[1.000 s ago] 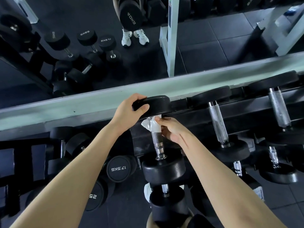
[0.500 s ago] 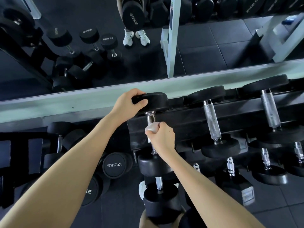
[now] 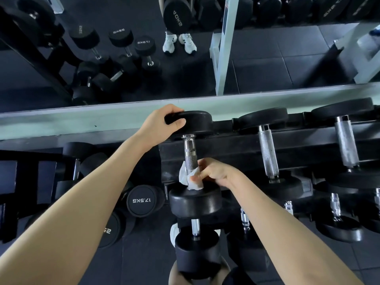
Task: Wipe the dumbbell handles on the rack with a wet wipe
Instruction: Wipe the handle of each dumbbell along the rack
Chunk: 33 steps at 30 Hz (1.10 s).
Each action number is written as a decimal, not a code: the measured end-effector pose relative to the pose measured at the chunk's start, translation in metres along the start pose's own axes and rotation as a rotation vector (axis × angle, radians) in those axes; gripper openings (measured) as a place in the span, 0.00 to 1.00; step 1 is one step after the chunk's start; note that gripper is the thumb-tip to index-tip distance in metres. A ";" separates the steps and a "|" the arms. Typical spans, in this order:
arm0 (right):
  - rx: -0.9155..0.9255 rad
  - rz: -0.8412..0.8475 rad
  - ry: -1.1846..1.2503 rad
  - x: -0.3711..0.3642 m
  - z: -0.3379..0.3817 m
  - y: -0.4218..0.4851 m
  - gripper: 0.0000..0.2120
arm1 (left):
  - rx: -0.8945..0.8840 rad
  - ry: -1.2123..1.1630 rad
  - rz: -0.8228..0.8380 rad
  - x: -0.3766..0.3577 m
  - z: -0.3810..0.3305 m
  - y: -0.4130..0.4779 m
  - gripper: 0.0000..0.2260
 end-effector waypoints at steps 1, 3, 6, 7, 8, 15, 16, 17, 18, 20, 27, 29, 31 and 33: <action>0.010 -0.016 0.010 0.000 -0.001 0.000 0.11 | -0.004 0.001 -0.001 0.000 0.000 0.000 0.13; 0.025 -0.102 0.037 -0.002 -0.002 -0.003 0.13 | -0.003 0.012 -0.006 0.000 -0.001 -0.001 0.13; 0.064 -0.318 -0.026 -0.013 -0.001 -0.012 0.11 | 0.008 0.031 -0.014 0.001 -0.001 -0.003 0.13; 0.078 -0.400 -0.108 -0.016 -0.002 -0.013 0.09 | 0.013 0.034 -0.014 0.001 -0.001 -0.003 0.13; 0.119 -0.469 -0.174 -0.018 -0.003 -0.014 0.09 | 0.016 0.040 -0.014 0.002 -0.001 -0.003 0.13; 0.459 -0.745 -0.444 -0.028 -0.002 -0.041 0.25 | 0.044 0.075 -0.075 -0.002 -0.005 -0.009 0.16; 0.493 -0.779 -0.433 -0.027 -0.003 -0.046 0.25 | 0.050 0.075 -0.080 -0.002 -0.005 -0.010 0.16; 0.520 -0.805 -0.396 -0.025 -0.005 -0.051 0.23 | 0.059 0.073 -0.079 -0.003 -0.004 -0.010 0.16; 0.555 -0.816 -0.346 -0.023 -0.005 -0.058 0.18 | 0.068 0.075 -0.074 -0.004 -0.004 -0.011 0.16; 0.605 -0.784 -0.229 -0.022 -0.005 -0.073 0.04 | 0.081 0.103 -0.068 -0.004 -0.006 -0.015 0.18; 0.610 -0.687 0.232 -0.039 -0.037 -0.139 0.13 | 0.140 -0.134 -0.368 -0.003 0.012 -0.091 0.12; 0.608 -0.721 0.312 -0.045 -0.066 -0.159 0.13 | 0.168 -0.160 -0.407 -0.018 0.035 -0.129 0.11; 0.585 -0.802 0.309 -0.052 -0.102 -0.173 0.10 | 0.207 -0.158 -0.388 -0.041 0.063 -0.167 0.10; 0.535 -0.888 0.268 -0.058 -0.142 -0.175 0.08 | 0.223 -0.145 -0.340 -0.068 0.092 -0.199 0.10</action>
Point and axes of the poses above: each hand's wrist, its own y-axis towards the middle knuckle, its own x-axis out of the back of the hand, z = x × y, the point moved 4 cm from there along y, towards the middle knuckle, and after that the axes turned 15 degrees about y, right-handed, at the moved point
